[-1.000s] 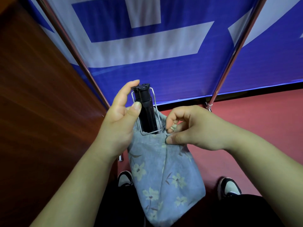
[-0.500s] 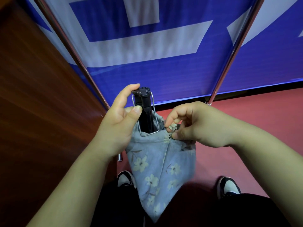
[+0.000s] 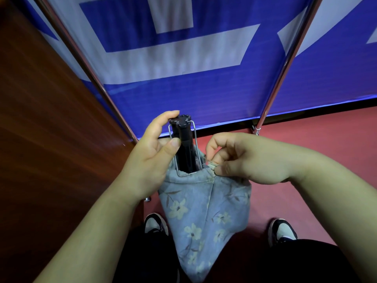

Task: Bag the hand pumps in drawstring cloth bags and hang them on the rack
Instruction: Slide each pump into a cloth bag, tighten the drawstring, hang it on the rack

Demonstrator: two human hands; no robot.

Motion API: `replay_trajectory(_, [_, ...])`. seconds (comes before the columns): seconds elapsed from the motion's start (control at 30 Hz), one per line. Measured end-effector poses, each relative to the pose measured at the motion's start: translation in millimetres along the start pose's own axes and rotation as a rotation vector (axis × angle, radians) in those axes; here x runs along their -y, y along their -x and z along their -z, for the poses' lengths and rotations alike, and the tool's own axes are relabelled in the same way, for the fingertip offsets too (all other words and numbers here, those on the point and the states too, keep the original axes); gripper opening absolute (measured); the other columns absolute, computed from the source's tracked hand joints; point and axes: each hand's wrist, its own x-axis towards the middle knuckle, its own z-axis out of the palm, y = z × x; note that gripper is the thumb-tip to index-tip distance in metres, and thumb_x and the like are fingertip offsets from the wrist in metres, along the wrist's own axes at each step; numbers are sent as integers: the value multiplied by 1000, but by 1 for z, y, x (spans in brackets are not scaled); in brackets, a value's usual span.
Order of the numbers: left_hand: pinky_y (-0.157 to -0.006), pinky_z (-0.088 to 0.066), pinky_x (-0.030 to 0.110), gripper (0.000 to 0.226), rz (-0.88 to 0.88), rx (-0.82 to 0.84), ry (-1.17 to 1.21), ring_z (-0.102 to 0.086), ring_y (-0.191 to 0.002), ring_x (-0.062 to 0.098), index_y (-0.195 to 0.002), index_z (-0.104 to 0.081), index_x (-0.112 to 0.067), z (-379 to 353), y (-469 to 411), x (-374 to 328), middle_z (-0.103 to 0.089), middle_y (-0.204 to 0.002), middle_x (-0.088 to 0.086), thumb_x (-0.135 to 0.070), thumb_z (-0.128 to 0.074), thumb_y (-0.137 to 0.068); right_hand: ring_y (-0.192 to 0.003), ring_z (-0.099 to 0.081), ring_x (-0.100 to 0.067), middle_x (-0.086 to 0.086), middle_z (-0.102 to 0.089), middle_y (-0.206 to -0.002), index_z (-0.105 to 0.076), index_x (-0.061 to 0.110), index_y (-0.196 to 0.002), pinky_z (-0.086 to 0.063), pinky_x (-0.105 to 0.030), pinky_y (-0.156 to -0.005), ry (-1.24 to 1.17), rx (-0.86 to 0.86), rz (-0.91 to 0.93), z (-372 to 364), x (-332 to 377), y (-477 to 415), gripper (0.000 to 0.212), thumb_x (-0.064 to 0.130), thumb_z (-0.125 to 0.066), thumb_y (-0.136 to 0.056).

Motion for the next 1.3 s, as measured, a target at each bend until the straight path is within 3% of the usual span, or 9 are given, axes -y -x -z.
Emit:
replay_trajectory(0.13, [-79, -41, 82, 53, -22, -21, 28, -56, -80, 47, -137, -47, -53, -1, 2, -3, -56, -94, 50, -47, -65, -88, -65, -51, -22, -5, -65, -76, -59, 16, -90, -40, -31, -58, -267, -13, 47, -3, 1, -1, 19, -2, -66, -87])
replay_trajectory(0.33, [-97, -57, 46, 95, -47, 31, 73, -73, -109, 34, -137, -36, -43, -5, 4, -3, -77, -110, 6, -19, -87, -61, -54, -59, -11, -2, -62, -61, -58, 8, -82, -52, -20, -56, -622, -98, 93, -6, 4, -6, 21, -12, -56, -89])
replay_trajectory(0.7, [-100, -56, 47, 95, -37, 94, 34, -69, -115, 32, -141, -42, -37, 1, 3, -1, -72, -117, 15, 9, -78, -66, -58, -50, -5, 11, -59, -62, -66, 13, -84, -42, -17, -55, -64, -40, 38, -2, 9, 2, 18, -4, -66, -91])
replay_trajectory(0.8, [-91, -56, 26, 97, -59, 60, 26, -66, -119, 13, -144, -45, -40, 1, 4, -4, -64, -129, 8, 6, -80, -66, -56, -52, -5, 7, -60, -63, -66, 12, -83, -43, -17, -55, -127, -15, 32, -4, 9, 2, 17, -3, -71, -88])
replay_trajectory(0.9, [-81, -56, 20, 98, -109, -24, 57, -71, -98, 7, -141, -47, -46, 0, 3, -8, -59, -122, 6, 8, -83, -68, -59, -58, -14, -7, -62, -69, -67, 14, -76, -50, -21, -57, -488, -84, 47, -6, 8, -3, 14, 1, -71, -78])
replay_trajectory(1.1, [-91, -59, 59, 86, -267, -198, 18, -64, -118, 34, -133, -41, -66, -13, 5, -19, -52, -137, -6, -24, -81, -70, -71, -61, -24, -14, -60, -82, -63, 11, -77, -55, -29, -67, -927, -93, 107, -4, 8, -12, 22, -8, -74, -72])
replay_trajectory(1.17, [-92, -57, 61, 85, -249, -173, 30, -72, -102, 38, -139, -32, -69, -16, 8, -19, -51, -143, -14, -29, -76, -78, -75, -62, -26, -15, -60, -88, -64, 11, -80, -56, -32, -71, -979, -71, 141, -3, 8, -12, 29, 3, -86, -62])
replay_trajectory(1.23, [-90, -57, 63, 89, -217, -153, 2, -73, -96, 37, -144, -23, -70, -15, 9, -18, -46, -150, 12, -35, -75, -80, -77, -62, -26, -15, -61, -90, -66, 12, -81, -56, -33, -72, -992, -77, 157, -2, 8, -14, 37, 11, -92, -56])
replay_trajectory(1.3, [-90, -58, 56, 96, -206, -146, -44, -72, -103, 33, -143, -20, -73, -15, 8, -19, -38, -152, 12, -38, -78, -75, -80, -61, -28, -17, -60, -92, -66, 12, -82, -56, -34, -74, -989, -95, 163, -1, 8, -14, 38, 11, -93, -55])
